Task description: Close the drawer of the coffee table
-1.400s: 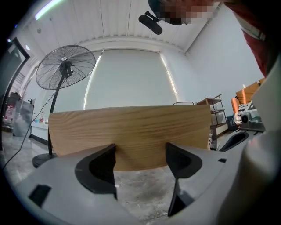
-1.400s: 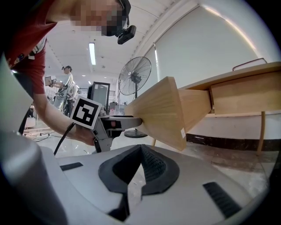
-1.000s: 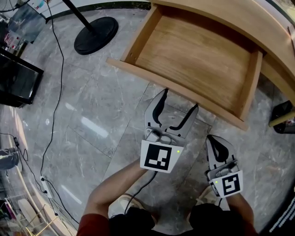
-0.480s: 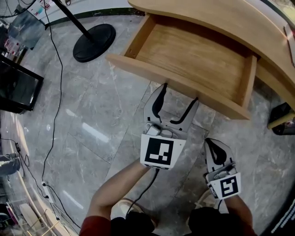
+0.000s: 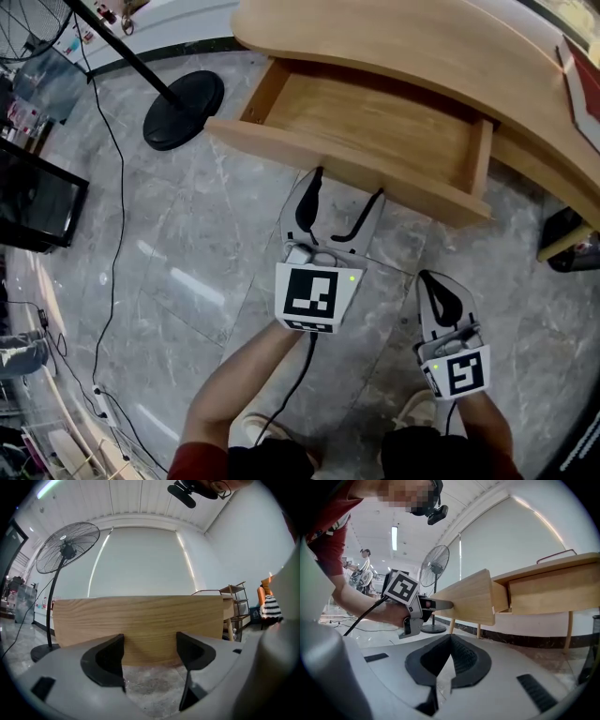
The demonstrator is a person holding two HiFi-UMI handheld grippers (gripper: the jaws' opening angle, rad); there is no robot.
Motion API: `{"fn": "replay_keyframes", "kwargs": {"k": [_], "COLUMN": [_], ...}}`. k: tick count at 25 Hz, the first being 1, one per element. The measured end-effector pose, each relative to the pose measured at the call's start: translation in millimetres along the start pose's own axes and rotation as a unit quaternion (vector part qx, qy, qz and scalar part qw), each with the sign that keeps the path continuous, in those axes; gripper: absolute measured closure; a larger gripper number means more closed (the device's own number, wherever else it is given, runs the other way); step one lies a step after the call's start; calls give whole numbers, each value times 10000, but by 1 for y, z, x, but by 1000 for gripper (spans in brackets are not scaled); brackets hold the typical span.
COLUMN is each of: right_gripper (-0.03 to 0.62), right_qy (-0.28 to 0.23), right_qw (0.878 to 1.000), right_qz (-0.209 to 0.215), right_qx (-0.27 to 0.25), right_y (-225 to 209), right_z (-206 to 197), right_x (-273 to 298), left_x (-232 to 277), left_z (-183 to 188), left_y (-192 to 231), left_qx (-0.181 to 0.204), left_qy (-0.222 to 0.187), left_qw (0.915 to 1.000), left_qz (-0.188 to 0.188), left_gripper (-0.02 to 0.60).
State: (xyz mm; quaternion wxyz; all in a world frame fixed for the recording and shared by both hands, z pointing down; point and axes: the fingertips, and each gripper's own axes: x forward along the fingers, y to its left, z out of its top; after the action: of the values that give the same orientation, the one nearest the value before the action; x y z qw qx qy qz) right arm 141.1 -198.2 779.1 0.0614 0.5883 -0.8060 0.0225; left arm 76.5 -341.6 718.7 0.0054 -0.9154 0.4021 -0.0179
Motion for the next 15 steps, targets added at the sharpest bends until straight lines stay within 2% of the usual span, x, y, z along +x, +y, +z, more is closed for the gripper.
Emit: {"fn": "replay_keyframes", "kwargs": {"k": [6, 15], "right_gripper": [597, 597], "right_qy": [-201, -238], "right_qw": [9995, 9989], "right_qz": [-221, -410], "right_qx": [-107, 14], "right_y": [-28, -64], "right_z": [21, 31], "right_x": [6, 13], "left_x": [25, 60], "left_z": [15, 20], "left_y": [-1, -3], "left_qx": [96, 108], "left_qy": [-123, 20], "left_qw": [9999, 9999], "left_qz": [56, 98], "left_gripper": [242, 242]}}
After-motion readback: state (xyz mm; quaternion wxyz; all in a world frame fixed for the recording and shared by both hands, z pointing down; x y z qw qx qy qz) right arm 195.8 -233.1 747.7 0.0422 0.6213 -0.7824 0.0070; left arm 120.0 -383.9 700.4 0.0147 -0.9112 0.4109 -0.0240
